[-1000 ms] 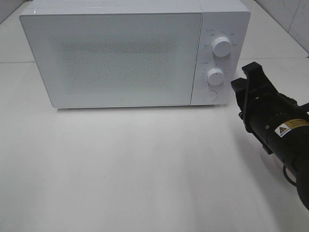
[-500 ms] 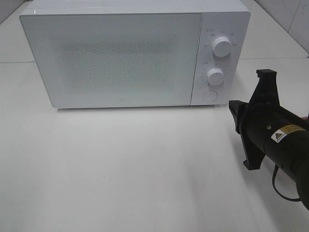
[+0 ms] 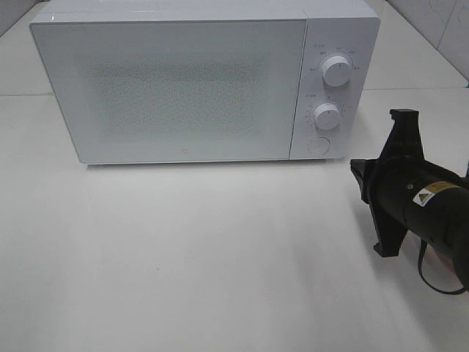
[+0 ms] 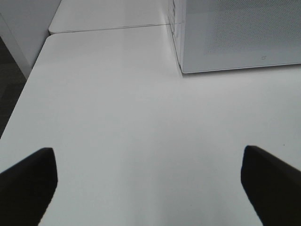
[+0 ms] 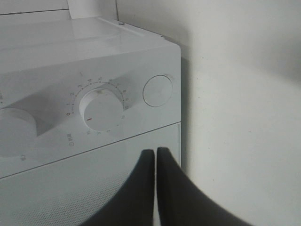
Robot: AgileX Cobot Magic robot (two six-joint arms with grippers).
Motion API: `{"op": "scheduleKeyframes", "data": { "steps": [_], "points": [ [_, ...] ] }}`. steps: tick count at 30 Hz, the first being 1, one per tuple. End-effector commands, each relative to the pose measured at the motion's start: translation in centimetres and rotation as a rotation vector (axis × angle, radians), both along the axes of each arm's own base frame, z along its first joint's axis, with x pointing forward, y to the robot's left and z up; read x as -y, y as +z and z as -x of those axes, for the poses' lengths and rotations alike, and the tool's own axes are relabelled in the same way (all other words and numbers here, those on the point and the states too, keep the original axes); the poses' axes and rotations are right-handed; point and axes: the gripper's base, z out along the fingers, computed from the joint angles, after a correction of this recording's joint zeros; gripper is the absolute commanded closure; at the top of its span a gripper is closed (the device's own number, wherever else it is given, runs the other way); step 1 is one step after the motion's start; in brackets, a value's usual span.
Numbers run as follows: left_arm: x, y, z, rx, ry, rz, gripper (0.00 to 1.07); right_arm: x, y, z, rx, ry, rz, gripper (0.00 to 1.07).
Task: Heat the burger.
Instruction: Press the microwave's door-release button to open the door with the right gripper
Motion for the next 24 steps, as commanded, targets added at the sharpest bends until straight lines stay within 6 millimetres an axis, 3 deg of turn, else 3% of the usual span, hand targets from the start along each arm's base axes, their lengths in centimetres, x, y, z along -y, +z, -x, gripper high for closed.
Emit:
{"op": "scheduleKeyframes", "data": {
  "steps": [1, 17, 24],
  "points": [
    [0.0, -0.1, 0.1, 0.006, 0.001, 0.004, 0.07, -0.3, -0.4, -1.1, -0.008, 0.023, 0.004, 1.07],
    [0.0, -0.1, 0.1, 0.006, 0.001, 0.004, 0.07, 0.3, -3.1, -5.5, -0.038, 0.022, 0.027, 1.07],
    [0.0, -0.1, 0.1, 0.006, 0.001, 0.004, 0.07, -0.6, -3.8, -7.9, -0.025, 0.043, 0.013, 1.07]
  ]
}}
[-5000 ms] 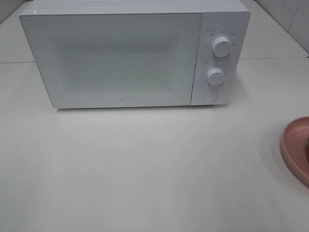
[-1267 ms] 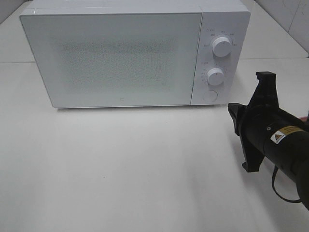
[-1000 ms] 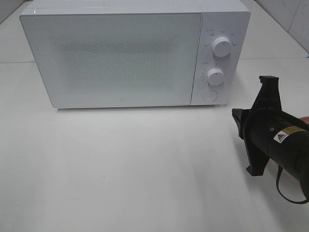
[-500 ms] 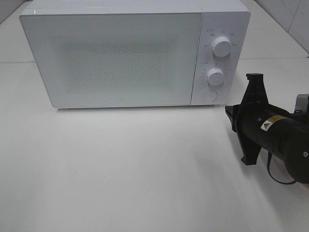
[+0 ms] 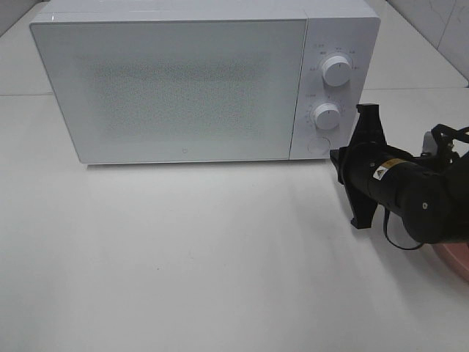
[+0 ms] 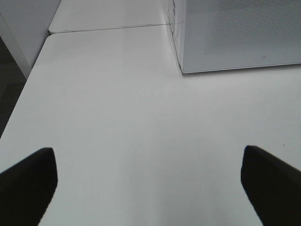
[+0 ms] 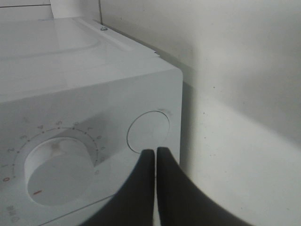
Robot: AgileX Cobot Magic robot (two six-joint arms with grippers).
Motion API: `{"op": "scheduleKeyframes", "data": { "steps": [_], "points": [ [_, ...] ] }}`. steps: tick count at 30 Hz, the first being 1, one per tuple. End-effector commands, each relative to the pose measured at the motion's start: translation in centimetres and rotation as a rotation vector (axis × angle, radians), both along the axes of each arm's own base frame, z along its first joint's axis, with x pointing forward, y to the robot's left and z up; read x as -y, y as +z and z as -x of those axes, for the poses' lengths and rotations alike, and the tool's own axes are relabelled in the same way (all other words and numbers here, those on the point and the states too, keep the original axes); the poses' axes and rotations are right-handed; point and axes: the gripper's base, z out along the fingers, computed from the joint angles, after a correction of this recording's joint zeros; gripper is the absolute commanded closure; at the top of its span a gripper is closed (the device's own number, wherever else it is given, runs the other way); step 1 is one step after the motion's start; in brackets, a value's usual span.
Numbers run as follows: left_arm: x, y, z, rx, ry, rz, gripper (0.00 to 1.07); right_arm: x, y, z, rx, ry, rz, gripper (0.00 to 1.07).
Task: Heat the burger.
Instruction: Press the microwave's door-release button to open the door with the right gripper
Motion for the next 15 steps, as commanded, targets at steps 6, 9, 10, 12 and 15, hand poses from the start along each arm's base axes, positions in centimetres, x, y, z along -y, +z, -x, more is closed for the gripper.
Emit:
{"op": "scheduleKeyframes", "data": {
  "steps": [6, 9, 10, 12, 15],
  "points": [
    [0.0, -0.1, 0.1, 0.006, 0.001, 0.004, 0.07, -1.2, -0.5, -2.5, 0.01, 0.022, -0.016, 1.07],
    [0.0, -0.1, 0.1, 0.006, 0.001, 0.004, 0.07, -1.4, -0.9, -3.0, 0.009, 0.02, -0.018, 1.07],
    [0.0, -0.1, 0.1, 0.006, 0.001, 0.004, 0.07, -1.4, -0.9, -3.0, 0.009, 0.02, -0.018, 1.07],
    [0.0, -0.1, 0.1, 0.006, 0.001, 0.004, 0.07, -1.5, -1.3, -3.4, 0.009, 0.01, -0.019, 1.07],
    [0.0, -0.1, 0.1, 0.006, 0.001, 0.004, 0.07, -1.4, -1.5, -3.9, 0.013, -0.009, -0.02, 1.07]
  ]
}}
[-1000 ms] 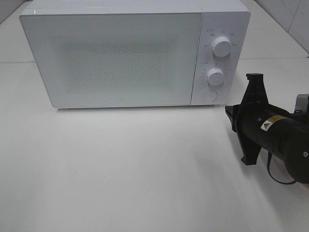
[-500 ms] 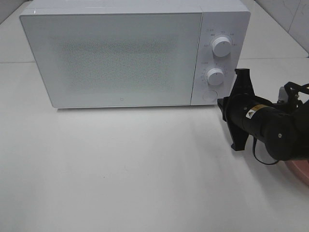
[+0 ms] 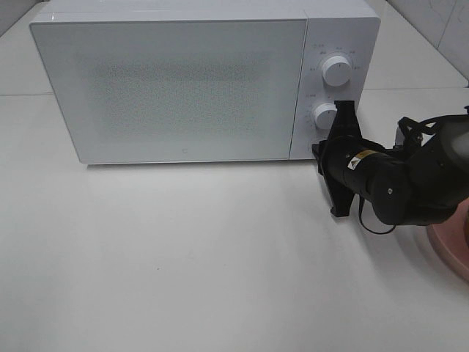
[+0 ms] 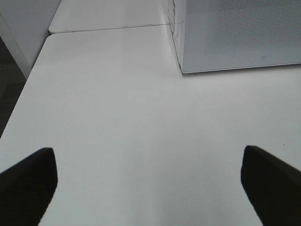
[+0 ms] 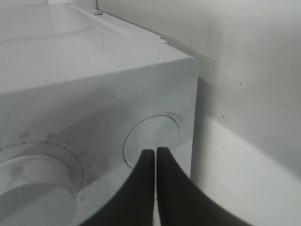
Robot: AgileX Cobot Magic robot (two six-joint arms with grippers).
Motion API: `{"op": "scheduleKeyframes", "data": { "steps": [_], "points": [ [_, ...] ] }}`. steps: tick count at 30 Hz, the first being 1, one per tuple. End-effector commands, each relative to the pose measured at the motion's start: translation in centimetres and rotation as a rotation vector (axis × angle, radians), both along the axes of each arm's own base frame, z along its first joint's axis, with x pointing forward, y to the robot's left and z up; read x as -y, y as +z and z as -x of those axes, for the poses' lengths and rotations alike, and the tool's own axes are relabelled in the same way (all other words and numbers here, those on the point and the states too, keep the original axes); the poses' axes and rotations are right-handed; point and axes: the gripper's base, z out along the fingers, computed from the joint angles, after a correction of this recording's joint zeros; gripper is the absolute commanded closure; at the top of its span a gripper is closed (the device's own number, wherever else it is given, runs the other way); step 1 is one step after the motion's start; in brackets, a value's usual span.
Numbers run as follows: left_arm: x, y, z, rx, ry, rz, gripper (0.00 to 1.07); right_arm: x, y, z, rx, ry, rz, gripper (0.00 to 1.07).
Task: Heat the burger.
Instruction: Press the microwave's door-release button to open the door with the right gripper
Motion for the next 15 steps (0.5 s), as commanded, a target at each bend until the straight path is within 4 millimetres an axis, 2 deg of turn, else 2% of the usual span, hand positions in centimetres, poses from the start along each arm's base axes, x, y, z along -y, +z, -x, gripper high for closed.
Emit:
{"op": "scheduleKeyframes", "data": {
  "steps": [1, 8, 15],
  "points": [
    [0.0, -0.1, 0.1, 0.006, 0.001, 0.004, 0.07, 0.2, 0.2, -0.6, 0.012, -0.02, -0.007, 1.07],
    [0.0, -0.1, 0.1, 0.006, 0.001, 0.004, 0.07, 1.2, 0.1, -1.6, 0.023, -0.043, -0.004, 1.07],
    [0.0, -0.1, 0.1, 0.006, 0.001, 0.004, 0.07, 1.2, 0.1, -1.8, 0.041, -0.039, -0.001, 1.07]
  ]
}}
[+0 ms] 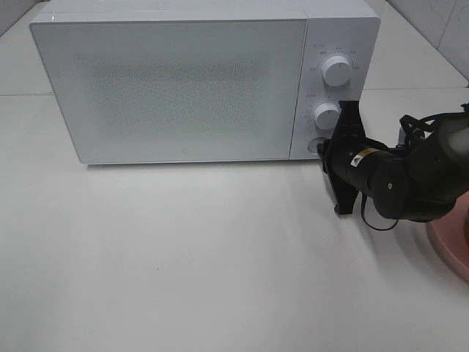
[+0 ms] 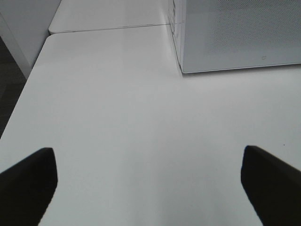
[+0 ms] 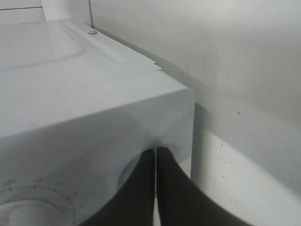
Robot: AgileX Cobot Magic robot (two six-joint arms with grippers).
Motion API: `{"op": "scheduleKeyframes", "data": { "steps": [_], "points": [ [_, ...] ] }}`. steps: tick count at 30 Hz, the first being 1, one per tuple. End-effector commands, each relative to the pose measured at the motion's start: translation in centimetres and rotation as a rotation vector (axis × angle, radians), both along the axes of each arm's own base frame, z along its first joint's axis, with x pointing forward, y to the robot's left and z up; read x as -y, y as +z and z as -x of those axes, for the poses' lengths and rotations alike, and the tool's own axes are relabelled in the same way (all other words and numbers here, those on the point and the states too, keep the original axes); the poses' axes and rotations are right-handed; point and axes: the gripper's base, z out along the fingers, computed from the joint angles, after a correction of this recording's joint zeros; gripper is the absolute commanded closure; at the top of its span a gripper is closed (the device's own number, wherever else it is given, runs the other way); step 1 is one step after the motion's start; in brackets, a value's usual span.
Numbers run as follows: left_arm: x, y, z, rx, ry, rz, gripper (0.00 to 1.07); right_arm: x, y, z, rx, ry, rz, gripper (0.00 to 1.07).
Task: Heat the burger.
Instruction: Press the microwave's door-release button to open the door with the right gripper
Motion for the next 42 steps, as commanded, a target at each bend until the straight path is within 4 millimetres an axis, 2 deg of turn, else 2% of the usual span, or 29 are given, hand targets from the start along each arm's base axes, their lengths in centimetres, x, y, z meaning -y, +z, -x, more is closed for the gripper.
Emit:
{"op": "scheduleKeyframes", "data": {
  "steps": [1, 5, 14, 28, 34, 42],
  "points": [
    [0.0, -0.1, 0.1, 0.006, 0.001, 0.004, 0.07, 0.1, 0.8, -0.8, 0.066, -0.007, -0.002, 1.07],
    [0.0, -0.1, 0.1, 0.006, 0.001, 0.004, 0.07, 0.2, 1.6, -1.2, 0.172, -0.012, 0.014, 1.07],
    [0.0, -0.1, 0.1, 0.006, 0.001, 0.004, 0.07, 0.5, 1.9, -1.3, 0.209, -0.047, 0.018, 1.07],
    [0.0, -0.1, 0.1, 0.006, 0.001, 0.004, 0.07, 0.8, 4.3, -3.3, 0.406, -0.153, -0.019, 1.07],
    [0.0, -0.1, 0.1, 0.006, 0.001, 0.004, 0.07, 1.6, 4.1, -3.6, 0.476, -0.227, -0.008, 1.07],
    [0.0, -0.1, 0.1, 0.006, 0.001, 0.004, 0.07, 1.7, 4.7, -4.2, 0.531, -0.246, 0.0, 1.07]
  ]
}}
